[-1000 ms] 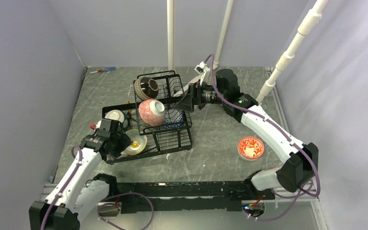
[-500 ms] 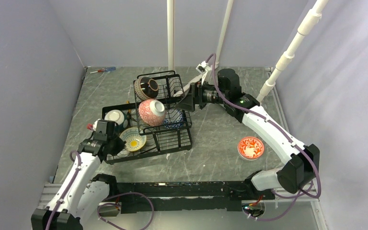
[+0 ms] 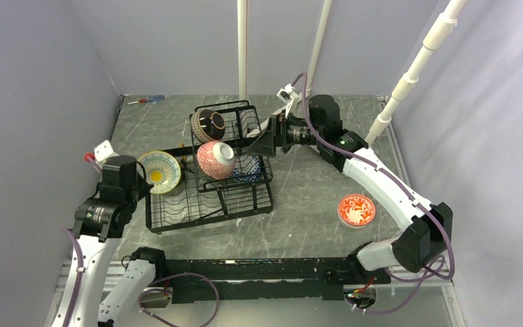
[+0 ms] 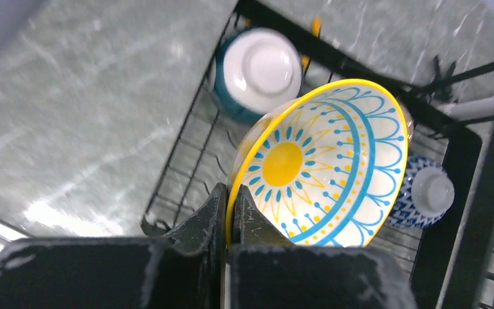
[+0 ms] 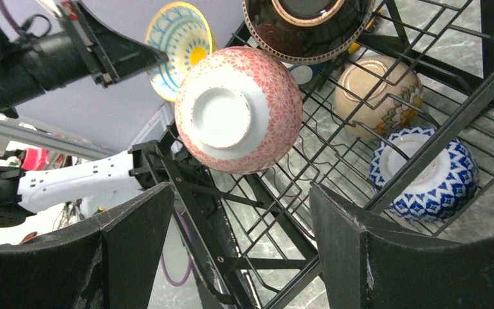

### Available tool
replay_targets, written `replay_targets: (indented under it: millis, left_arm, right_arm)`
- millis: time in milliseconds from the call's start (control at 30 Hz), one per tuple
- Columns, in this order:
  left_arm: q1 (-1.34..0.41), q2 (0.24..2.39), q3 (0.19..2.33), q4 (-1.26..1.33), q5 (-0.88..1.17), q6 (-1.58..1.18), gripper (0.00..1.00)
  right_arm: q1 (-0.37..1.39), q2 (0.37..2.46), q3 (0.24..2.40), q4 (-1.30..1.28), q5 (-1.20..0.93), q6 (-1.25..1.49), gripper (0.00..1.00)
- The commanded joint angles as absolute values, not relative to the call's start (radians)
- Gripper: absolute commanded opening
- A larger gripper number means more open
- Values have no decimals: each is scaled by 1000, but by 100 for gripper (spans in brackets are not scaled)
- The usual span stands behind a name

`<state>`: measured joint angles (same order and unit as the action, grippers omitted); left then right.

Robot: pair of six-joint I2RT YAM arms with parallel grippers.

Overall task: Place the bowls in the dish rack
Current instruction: Pick up the bowl from the dish rack, then turn the bowl upside down on the dish rack.

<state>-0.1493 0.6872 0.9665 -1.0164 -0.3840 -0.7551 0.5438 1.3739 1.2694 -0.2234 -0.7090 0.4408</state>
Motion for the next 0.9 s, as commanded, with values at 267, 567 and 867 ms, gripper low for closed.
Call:
replay_targets:
  millis: [267,567,867]
  left_arm:
    - [-146,867,1337,-579,-339,-278,3]
    - [-202,1013,1475,-411,-80,-286,3]
    - [-479,1151,1540,-330,-184,-245,3]
  right_arm:
    - [554,1441,1449,-172,-747,477,81]
    - [585,1531,1627,-171,-709,514,81]
    - [599,1638,1789,-227,-632,545,81]
